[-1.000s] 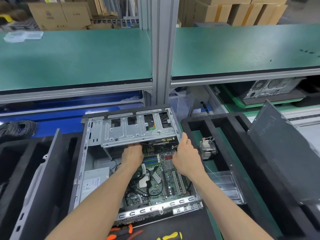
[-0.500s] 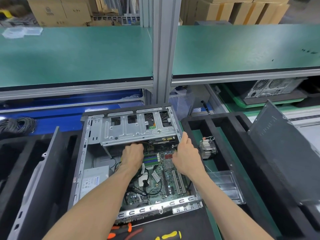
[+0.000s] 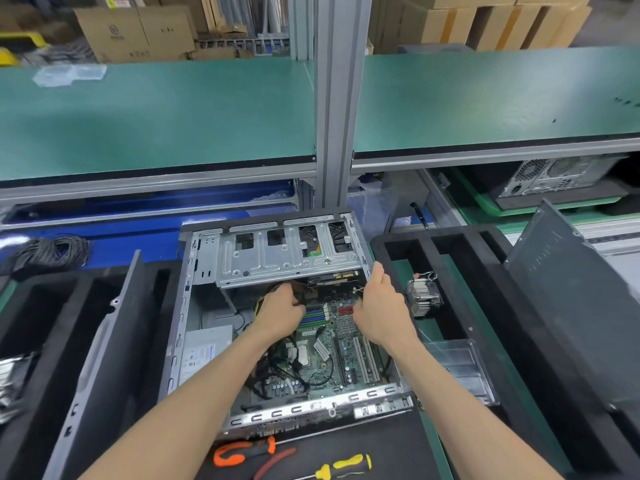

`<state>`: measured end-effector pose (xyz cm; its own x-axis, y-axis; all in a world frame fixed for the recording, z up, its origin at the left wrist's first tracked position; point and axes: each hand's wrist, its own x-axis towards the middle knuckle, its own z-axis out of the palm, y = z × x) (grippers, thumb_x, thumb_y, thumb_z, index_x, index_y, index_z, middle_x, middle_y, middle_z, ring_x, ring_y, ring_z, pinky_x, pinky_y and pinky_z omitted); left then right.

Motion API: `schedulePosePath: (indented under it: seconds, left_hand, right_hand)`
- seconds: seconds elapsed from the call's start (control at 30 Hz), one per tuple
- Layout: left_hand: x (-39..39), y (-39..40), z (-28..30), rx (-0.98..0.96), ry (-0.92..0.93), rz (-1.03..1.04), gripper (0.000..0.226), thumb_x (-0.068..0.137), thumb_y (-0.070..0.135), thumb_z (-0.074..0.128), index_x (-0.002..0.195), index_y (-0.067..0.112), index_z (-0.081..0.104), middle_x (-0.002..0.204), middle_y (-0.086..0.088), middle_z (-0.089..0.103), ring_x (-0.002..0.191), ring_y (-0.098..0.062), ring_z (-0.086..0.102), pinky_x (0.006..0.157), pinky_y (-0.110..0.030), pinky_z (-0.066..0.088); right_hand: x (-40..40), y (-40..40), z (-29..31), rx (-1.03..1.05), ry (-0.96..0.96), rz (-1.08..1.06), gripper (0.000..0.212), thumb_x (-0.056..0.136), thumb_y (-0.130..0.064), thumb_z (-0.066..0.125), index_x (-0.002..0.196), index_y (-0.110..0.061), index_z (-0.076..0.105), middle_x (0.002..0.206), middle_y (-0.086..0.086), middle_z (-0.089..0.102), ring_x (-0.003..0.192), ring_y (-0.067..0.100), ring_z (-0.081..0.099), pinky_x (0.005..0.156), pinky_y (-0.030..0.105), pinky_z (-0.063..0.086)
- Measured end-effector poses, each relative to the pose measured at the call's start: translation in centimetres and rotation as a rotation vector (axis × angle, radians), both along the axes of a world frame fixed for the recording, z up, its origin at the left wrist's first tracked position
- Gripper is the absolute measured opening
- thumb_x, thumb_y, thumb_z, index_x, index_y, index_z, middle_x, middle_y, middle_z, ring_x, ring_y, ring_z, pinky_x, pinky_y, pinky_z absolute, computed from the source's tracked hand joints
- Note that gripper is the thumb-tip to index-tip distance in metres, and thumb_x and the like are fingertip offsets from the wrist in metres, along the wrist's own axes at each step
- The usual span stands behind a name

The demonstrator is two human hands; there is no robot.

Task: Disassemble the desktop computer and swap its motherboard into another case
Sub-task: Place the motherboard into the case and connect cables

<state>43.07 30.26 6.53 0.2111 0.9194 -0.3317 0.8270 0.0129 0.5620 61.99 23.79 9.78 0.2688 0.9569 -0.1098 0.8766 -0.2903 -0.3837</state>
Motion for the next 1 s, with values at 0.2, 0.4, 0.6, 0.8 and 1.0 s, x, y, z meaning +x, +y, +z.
schedulePosePath:
  seconds: [0.2,0.4,0.6,0.8,1.0]
  left_hand:
    - [1.9,-2.9,0.2,-0.212,0.073,-0.266,0.083,0.074,0.050,0.076,0.142,0.014,0.044,0.111,0.001,0.066,0.070,-0.005,0.066,0.060,-0.022,0.054]
    - [4.3,-5.1,-0.5,-0.167,0.515,-0.510,0.070,0.060,0.062,0.085,0.109,0.018,0.061,0.098,0.002,0.067,0.085,-0.023,0.061,0.068,-0.036,0.047]
    - [2.4,-4.0,0.3,-0.452,-0.095,-0.324,0.006,0.088,0.015,0.069,0.094,0.016,0.068,0.086,0.000,0.077,0.083,-0.022,0.074,0.077,-0.037,0.058]
    - [1.4,-3.2,2.9,-0.265,-0.337,-0.217,0.033,0.100,0.007,0.043,0.097,0.029,0.068,0.073,0.003,0.068,0.046,-0.017,0.045,0.044,-0.026,0.036]
    - [1.2,-2.9,6.2,-0.247,-0.796,-0.061,0.033,0.105,0.013,0.043,0.089,0.018,0.071,0.062,-0.002,0.053,0.040,-0.013,0.023,0.041,-0.021,0.018]
  right_hand:
    - [-0.1,-0.1,0.1,0.011,0.004,-0.003,0.076,0.092,-0.017,0.058,0.151,-0.006,0.011,0.138,0.016,0.046,0.102,0.037,0.062,0.070,0.038,0.040]
    - [0.0,-0.2,0.2,0.002,0.022,0.001,0.078,0.093,-0.018,0.058,0.153,-0.005,0.010,0.140,0.017,0.045,0.104,0.038,0.061,0.072,0.039,0.042]
    - [0.0,-0.1,0.1,0.005,0.019,-0.004,0.076,0.093,-0.019,0.058,0.151,-0.007,0.011,0.135,0.016,0.047,0.098,0.036,0.062,0.067,0.038,0.041]
    - [-0.1,-0.3,0.1,-0.004,0.013,-0.017,0.076,0.093,-0.021,0.057,0.152,-0.008,0.010,0.139,0.016,0.044,0.102,0.037,0.061,0.068,0.039,0.041]
    - [-0.1,-0.3,0.3,-0.021,0.047,-0.043,0.084,0.093,-0.024,0.056,0.157,-0.012,0.002,0.148,0.017,0.040,0.110,0.037,0.059,0.073,0.039,0.038]
